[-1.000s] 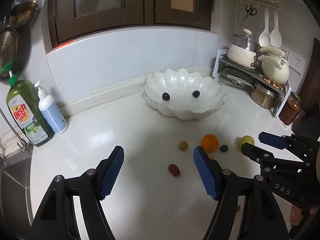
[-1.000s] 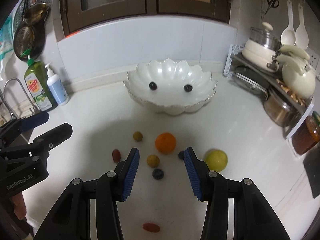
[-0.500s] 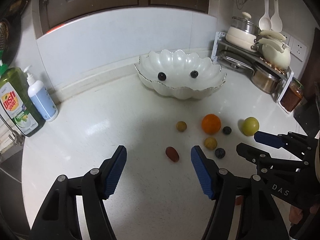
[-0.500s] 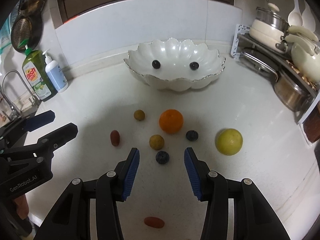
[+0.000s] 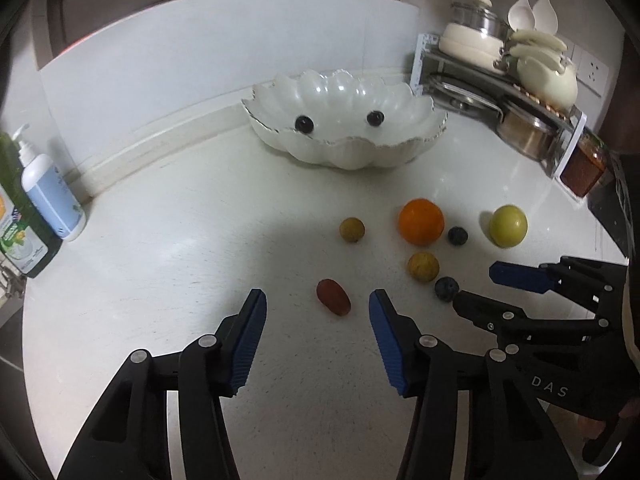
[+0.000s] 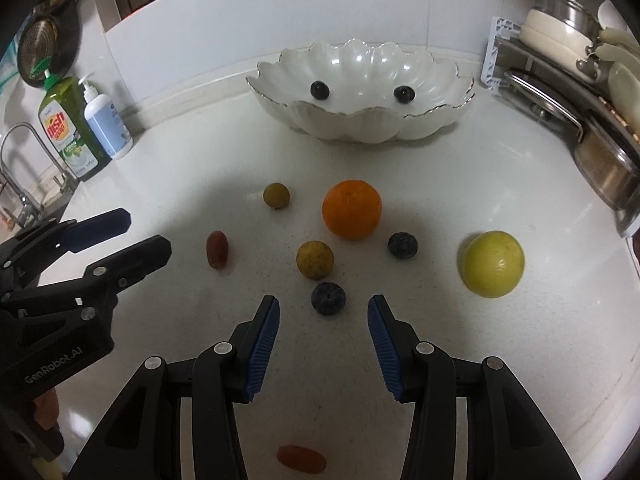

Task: Organize fruits
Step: 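Grasp the red oval fruit with the left tool while the right tool grasps a dark blueberry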

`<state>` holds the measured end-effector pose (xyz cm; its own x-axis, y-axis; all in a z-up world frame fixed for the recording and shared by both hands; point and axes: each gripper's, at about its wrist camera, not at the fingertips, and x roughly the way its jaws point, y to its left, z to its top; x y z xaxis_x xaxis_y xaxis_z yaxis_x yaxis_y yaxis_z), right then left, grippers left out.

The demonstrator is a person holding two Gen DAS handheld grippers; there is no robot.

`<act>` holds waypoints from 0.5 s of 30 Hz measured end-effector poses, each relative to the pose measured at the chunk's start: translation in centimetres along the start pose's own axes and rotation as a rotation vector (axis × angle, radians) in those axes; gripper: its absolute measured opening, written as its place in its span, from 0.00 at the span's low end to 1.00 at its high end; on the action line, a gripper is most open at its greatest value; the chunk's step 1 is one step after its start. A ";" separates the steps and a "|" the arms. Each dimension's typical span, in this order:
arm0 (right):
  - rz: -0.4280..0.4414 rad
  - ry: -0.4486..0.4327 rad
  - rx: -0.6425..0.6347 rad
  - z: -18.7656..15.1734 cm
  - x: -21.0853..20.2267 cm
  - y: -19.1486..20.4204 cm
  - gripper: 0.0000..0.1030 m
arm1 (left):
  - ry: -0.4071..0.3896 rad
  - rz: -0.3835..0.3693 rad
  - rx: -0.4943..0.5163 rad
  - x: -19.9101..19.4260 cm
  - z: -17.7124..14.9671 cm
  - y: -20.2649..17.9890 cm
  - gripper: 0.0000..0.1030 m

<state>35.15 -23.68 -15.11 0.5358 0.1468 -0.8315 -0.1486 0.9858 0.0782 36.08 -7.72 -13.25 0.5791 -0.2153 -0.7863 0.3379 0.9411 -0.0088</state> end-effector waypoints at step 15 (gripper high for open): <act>0.016 0.025 -0.023 0.2 2.3 -0.5 0.45 | 0.067 -0.033 0.011 4.3 0.4 -0.5 0.46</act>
<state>36.60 -23.81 -16.93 0.5123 0.1606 -0.8436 -0.1767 0.9811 0.0795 38.65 -9.20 -16.36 0.5172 -0.2276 -0.8251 0.3644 0.9308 -0.0283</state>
